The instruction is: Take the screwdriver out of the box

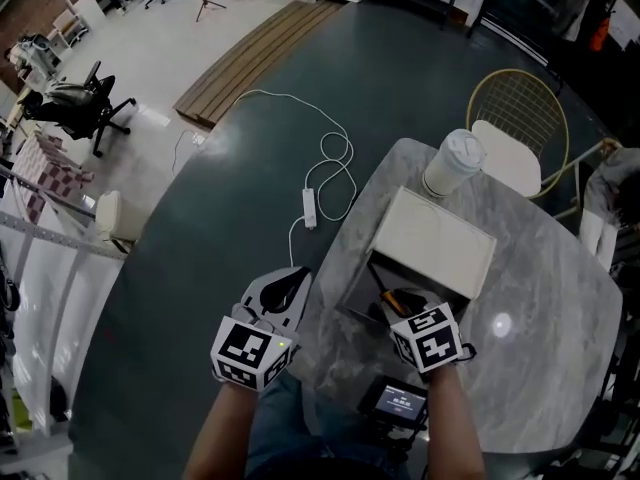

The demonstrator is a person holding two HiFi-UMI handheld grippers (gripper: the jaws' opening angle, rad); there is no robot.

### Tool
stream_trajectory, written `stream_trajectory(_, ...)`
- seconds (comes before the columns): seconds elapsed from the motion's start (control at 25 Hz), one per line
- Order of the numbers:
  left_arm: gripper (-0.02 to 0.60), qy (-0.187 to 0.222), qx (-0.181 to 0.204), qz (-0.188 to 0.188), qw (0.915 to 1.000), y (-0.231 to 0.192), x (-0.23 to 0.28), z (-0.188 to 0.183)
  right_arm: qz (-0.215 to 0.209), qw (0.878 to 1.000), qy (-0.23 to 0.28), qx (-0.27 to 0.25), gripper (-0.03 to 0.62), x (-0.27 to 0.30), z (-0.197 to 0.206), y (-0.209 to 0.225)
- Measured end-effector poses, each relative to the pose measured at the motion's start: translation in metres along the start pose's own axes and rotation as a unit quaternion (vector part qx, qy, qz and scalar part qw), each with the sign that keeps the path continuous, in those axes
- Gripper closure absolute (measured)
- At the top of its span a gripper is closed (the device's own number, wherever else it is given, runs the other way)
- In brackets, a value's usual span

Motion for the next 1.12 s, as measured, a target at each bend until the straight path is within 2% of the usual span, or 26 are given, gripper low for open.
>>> stream_trajectory(0.12,0.569,0.0,-0.001,0.002,1.0,-0.001,0.0,0.0,-0.005,0.999,-0.035,0.006,0.461,0.012,0.004,0.003)
stream_trajectory(0.24,0.569,-0.005,0.002,0.003,1.0,-0.004,0.0,0.001,0.015,0.997,-0.074,0.011,0.476,0.022,0.007,0.007)
stream_trajectory(0.4,0.569,-0.012,0.004,0.005,0.9999,-0.007,0.001,0.003,0.046,0.994,-0.091,0.031,0.486,0.029,0.006,0.008)
stream_trajectory(0.52,0.569,-0.013,0.008,0.01,0.9998,-0.009,0.001,0.0,0.047,0.993,-0.102,0.044,0.493,0.03,0.004,0.005)
stream_trajectory(0.72,0.569,-0.006,0.023,0.024,0.9994,-0.014,-0.001,-0.012,0.062,0.992,-0.101,0.039,0.499,0.017,0.001,0.008)
stream_trajectory(1.12,0.569,0.027,0.041,0.046,0.9977,-0.018,-0.005,-0.048,0.054,0.996,-0.065,0.017,0.502,-0.023,-0.025,-0.007)
Point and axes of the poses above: the fingertips, and each gripper's own axes: x forward along the fingers, y to its right, z out of its underside, the point moved 7 cm from there along -x, backward along the fingers, and after that the axes turned 15 degrees about -z, right-handed, at the moved point
